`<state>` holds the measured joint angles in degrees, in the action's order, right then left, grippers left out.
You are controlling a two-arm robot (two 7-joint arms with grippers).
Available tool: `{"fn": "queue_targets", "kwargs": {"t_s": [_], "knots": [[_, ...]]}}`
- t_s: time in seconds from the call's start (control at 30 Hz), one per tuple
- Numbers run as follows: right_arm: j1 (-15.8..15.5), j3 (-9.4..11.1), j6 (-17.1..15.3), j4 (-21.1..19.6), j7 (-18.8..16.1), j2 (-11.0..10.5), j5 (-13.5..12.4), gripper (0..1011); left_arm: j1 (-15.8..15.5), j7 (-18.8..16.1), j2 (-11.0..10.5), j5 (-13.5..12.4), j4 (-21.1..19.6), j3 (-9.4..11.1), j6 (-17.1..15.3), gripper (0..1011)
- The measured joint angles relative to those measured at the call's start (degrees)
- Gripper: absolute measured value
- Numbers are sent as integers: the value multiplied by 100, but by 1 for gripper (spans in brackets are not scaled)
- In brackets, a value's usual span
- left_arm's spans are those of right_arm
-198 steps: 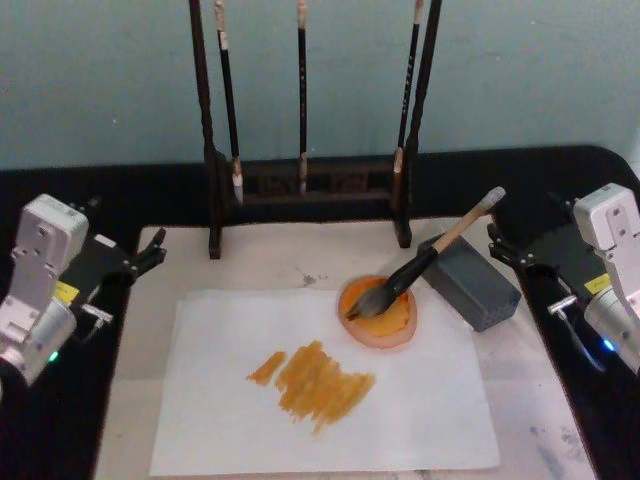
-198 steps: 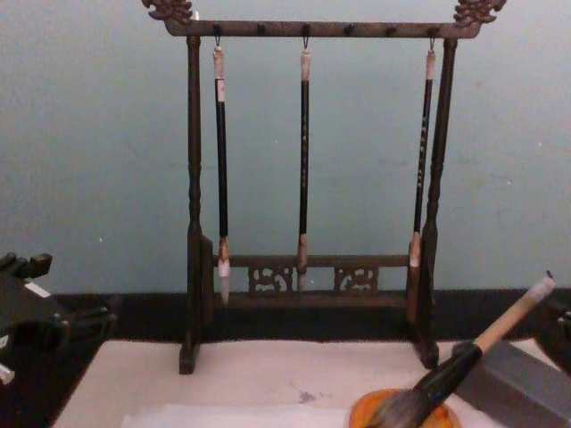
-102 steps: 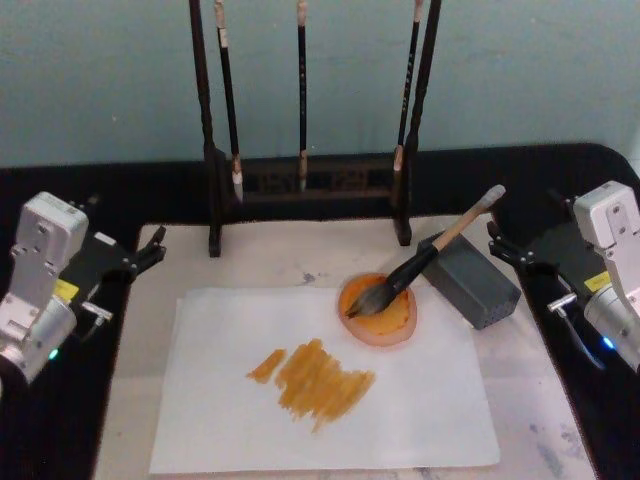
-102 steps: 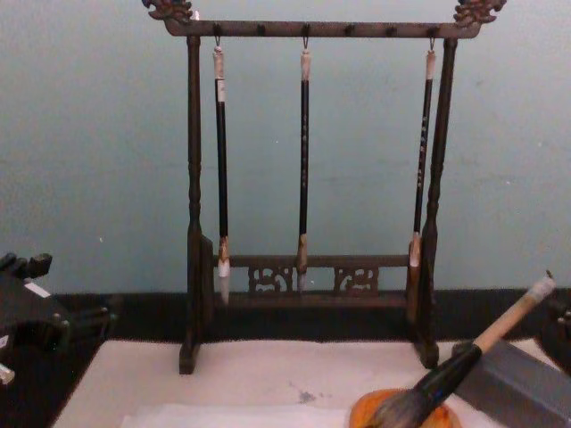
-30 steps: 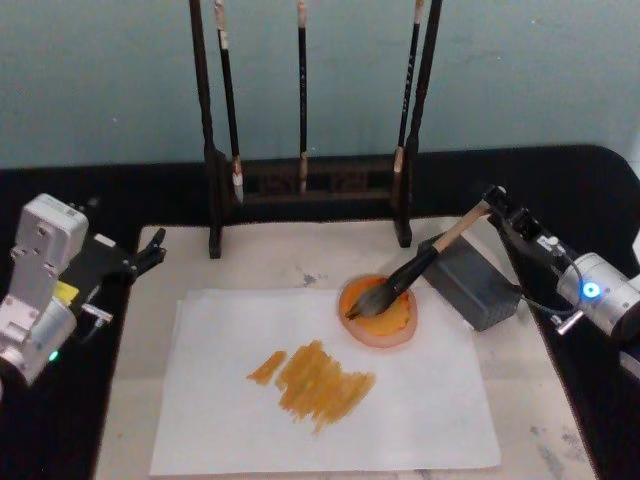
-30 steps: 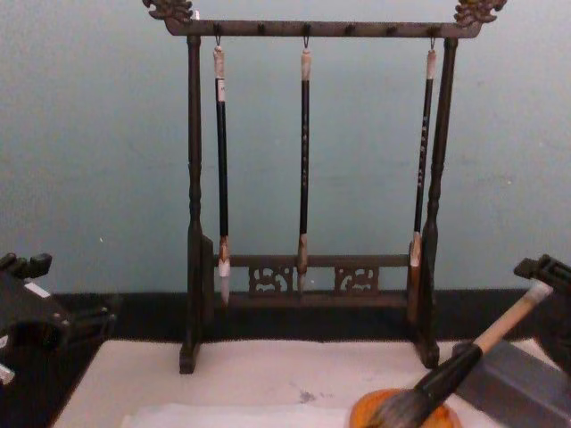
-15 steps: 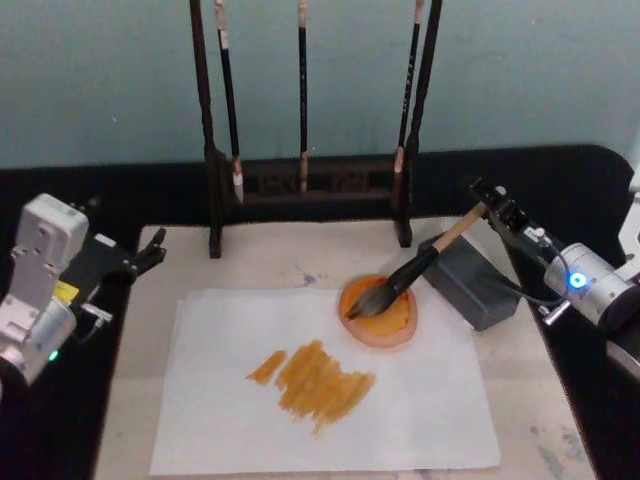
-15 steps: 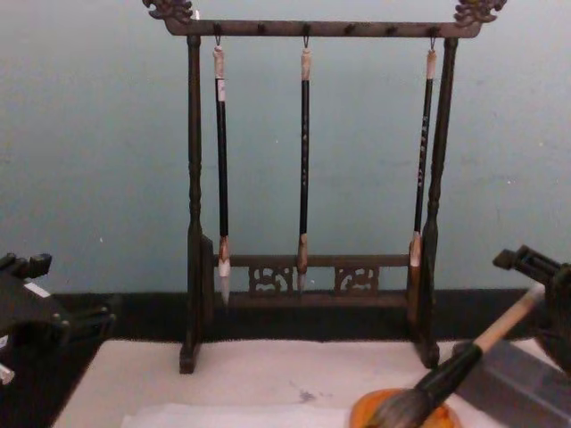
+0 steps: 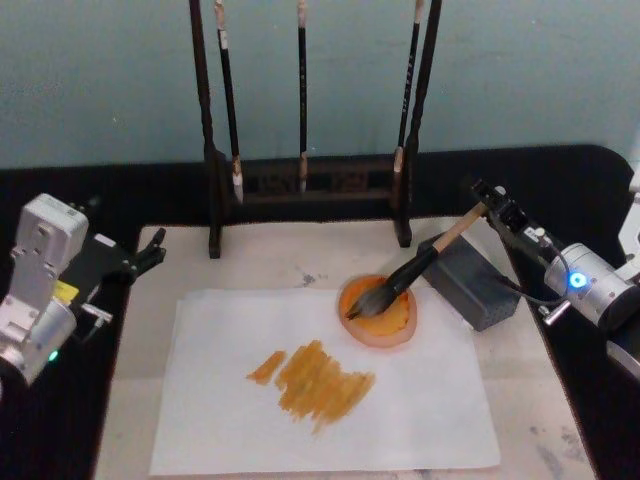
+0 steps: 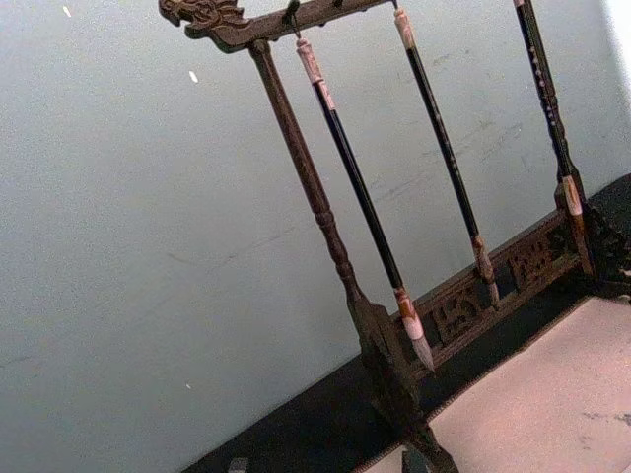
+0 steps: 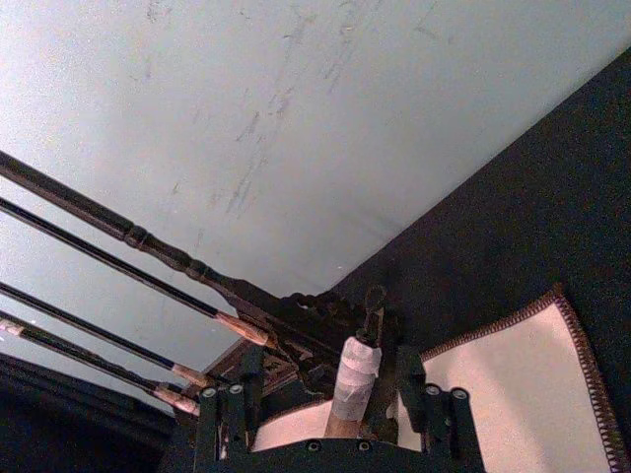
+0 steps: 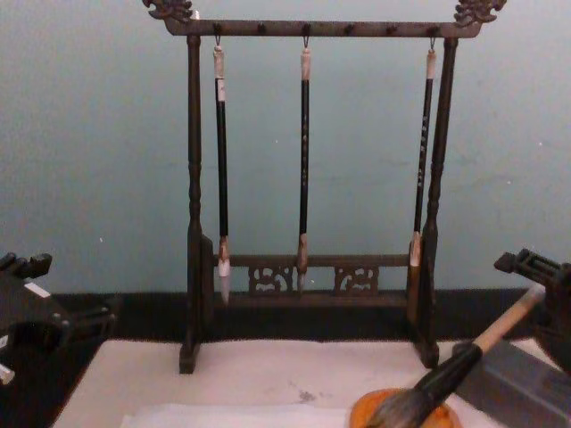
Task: Pick up the brush from the inkstone, write on the paper, then place the brush back to its original position.
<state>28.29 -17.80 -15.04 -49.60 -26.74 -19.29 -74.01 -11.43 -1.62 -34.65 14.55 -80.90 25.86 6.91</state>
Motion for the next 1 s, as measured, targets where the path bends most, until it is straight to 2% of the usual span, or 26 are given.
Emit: {"fn": "queue_targets", "kwargs": {"t_s": [0.2,0.23,0.37,0.47,0.5,0.73,1.0], "knots": [[-3,3,-3,0,3,0,-3,713,0,0,0,0,0,0,0,1010],[-3,4,-3,0,4,0,-3,652,0,0,0,0,0,0,0,1010],[-4,5,-5,0,5,0,-3,571,0,0,0,0,0,0,0,1010],[-4,5,-6,0,7,0,-3,425,0,0,0,0,0,0,0,1010],[-4,5,-6,0,7,0,-3,425,0,0,0,0,0,0,0,1010],[-4,5,-8,0,11,0,-4,188,0,0,0,0,0,0,0,1010],[-4,5,-8,-1,13,0,-5,175,0,0,0,0,0,0,0,1010]]}}
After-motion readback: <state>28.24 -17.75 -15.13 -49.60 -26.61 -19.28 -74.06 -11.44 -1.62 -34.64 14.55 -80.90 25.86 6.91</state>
